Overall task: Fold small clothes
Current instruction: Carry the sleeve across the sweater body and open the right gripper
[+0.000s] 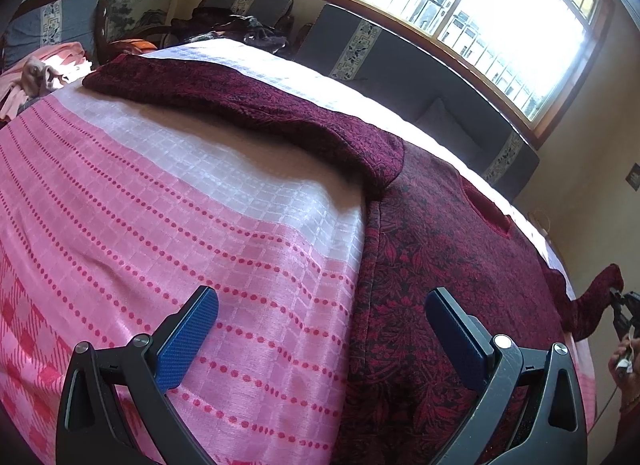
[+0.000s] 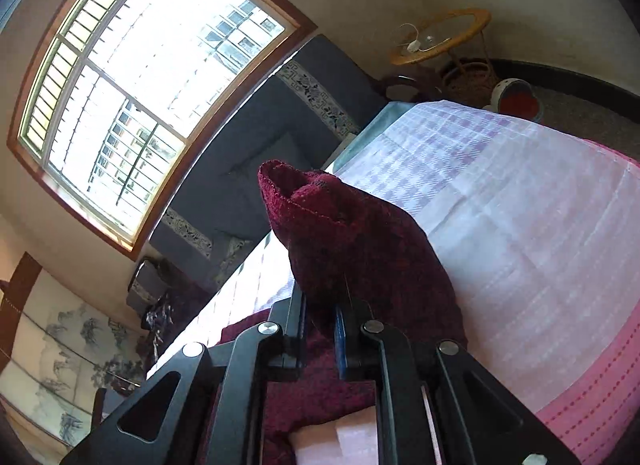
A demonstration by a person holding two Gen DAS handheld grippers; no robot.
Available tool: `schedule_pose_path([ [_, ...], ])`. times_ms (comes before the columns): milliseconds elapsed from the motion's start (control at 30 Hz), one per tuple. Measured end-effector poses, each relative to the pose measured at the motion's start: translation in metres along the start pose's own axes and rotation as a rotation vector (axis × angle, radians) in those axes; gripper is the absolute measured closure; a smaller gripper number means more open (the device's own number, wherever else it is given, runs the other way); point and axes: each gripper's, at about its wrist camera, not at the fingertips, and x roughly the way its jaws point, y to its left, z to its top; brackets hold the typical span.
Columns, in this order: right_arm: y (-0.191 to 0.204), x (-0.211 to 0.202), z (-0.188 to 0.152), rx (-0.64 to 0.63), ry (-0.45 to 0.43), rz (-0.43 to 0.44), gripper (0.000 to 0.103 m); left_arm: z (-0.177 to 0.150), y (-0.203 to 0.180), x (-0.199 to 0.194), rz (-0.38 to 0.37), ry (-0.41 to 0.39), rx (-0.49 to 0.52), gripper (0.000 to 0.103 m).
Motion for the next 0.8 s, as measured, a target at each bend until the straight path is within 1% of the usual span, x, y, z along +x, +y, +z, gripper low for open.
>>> schedule_pose_path([
  [133, 0.079, 0.041, -0.05, -0.105, 0.095, 0.073, 0.091, 0.0, 0.0, -0.004, -0.005, -0.011, -0.001, 0.0],
  [233, 0.128, 0.074, -0.101, -0.169, 0.168, 0.108, 0.091, 0.001, -0.001, -0.005, -0.014, -0.014, 0.005, 0.0],
  [300, 0.152, 0.096, -0.138, -0.195, 0.219, 0.114, 0.091, 0.001, -0.002, -0.006, -0.016, -0.016, 0.011, 0.0],
  [433, 0.187, 0.135, -0.204, -0.233, 0.316, 0.12, 0.092, 0.001, -0.003, -0.008, -0.022, -0.023, 0.012, 0.0],
  [500, 0.2, 0.149, -0.228, -0.263, 0.346, 0.106, 0.092, 0.001, -0.003, -0.008, -0.027, -0.024, 0.011, 0.0],
  [567, 0.209, 0.159, -0.247, -0.285, 0.366, 0.097, 0.092, 0.001, -0.004, -0.008, -0.028, -0.027, 0.013, 0.0],
  [633, 0.214, 0.165, -0.258, -0.292, 0.38, 0.089, 0.092, 0.001, -0.004, -0.009, -0.032, -0.028, 0.013, 0.0],
  [700, 0.219, 0.17, -0.263, -0.293, 0.387, 0.086, 0.091, 0.001, -0.004, -0.009, -0.034, -0.026, 0.012, 0.0],
  [800, 0.223, 0.171, -0.262, -0.287, 0.391, 0.089, 0.092, 0.001, -0.003, -0.01, -0.036, -0.027, 0.012, 0.0],
])
